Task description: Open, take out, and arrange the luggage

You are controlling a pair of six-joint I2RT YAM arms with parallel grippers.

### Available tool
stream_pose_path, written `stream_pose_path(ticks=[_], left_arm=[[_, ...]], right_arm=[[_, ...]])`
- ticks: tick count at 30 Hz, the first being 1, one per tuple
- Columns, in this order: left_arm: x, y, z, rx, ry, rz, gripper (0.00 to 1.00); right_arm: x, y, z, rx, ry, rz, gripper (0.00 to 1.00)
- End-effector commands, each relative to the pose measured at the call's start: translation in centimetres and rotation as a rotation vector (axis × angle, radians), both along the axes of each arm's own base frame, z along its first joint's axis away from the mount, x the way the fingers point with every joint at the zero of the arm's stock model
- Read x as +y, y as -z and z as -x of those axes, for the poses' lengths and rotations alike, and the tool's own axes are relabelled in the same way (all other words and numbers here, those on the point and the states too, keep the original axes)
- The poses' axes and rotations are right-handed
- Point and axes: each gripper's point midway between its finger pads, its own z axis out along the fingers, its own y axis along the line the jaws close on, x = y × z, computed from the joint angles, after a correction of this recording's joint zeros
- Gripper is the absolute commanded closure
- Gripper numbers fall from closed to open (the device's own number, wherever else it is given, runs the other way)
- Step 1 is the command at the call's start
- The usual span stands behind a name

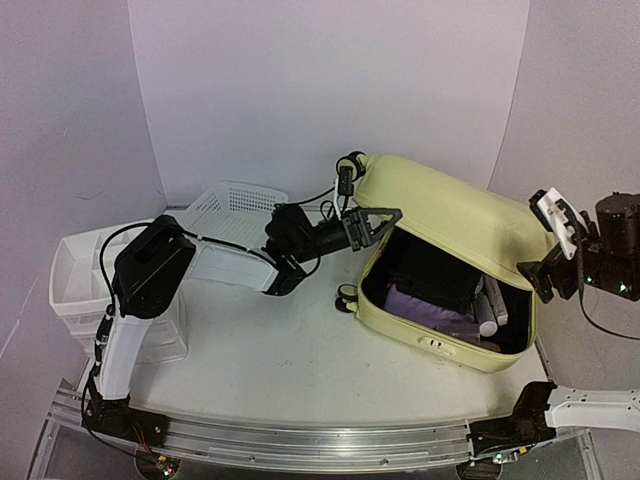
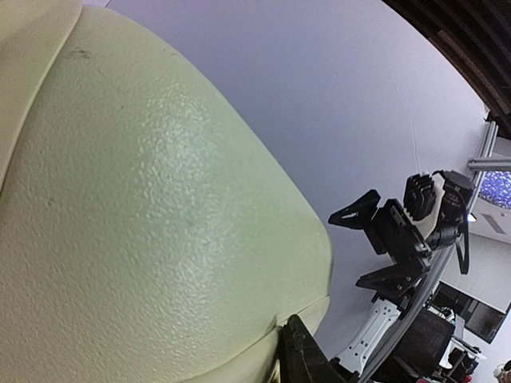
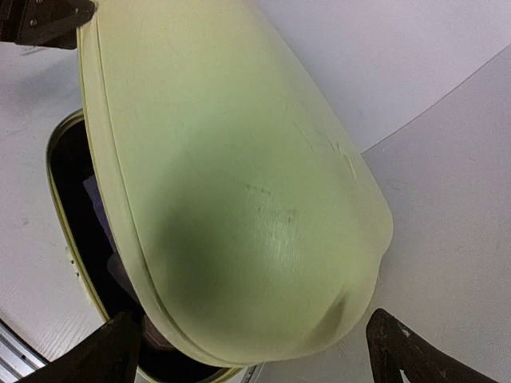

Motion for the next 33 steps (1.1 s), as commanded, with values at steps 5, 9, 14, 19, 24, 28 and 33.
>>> stream_pose_path(ticks=[5, 9, 14, 19, 24, 28, 33], left_arm=[[5.2, -10.6, -5.5, -0.092, -0.243, 0.266, 0.82], [5.4, -11.5, -6.5, -0.083, -0.258, 0.282, 0.86], [5.4, -12.6, -7.8, -0.069, -0.296, 0.291, 0.94], [6.0, -13.8, -8.7, -0.056, -0.309, 0.327, 0.95], [6.1, -14.3, -8.6, -0.058, -0.310, 0.332, 0.95], [6.2, -13.5, -8.5, -0.045, -0.298, 0.302, 0.95], [6.5, -11.6, -8.3, -0.019, -0.290, 0.242, 0.92]], right_arm=[[-2.5, 0.4, -0.1, -0.053, 0.010, 0.214, 0.02], [-2.4, 0.7, -1.7, -0.084, 0.025, 0.350, 0.02], [-1.8, 0.3, -3.2, -0.141, 0.016, 0.448, 0.02], [-1.0, -1.1, -5.2, -0.283, 0.037, 0.531, 0.02], [0.2, -4.4, -6.7, -0.389, 0.070, 0.513, 0.02], [2.1, -5.7, -8.0, -0.396, 0.032, 0.523, 0.16], [3.5, -6.0, -9.9, -0.364, 0.036, 0.618, 0.56]])
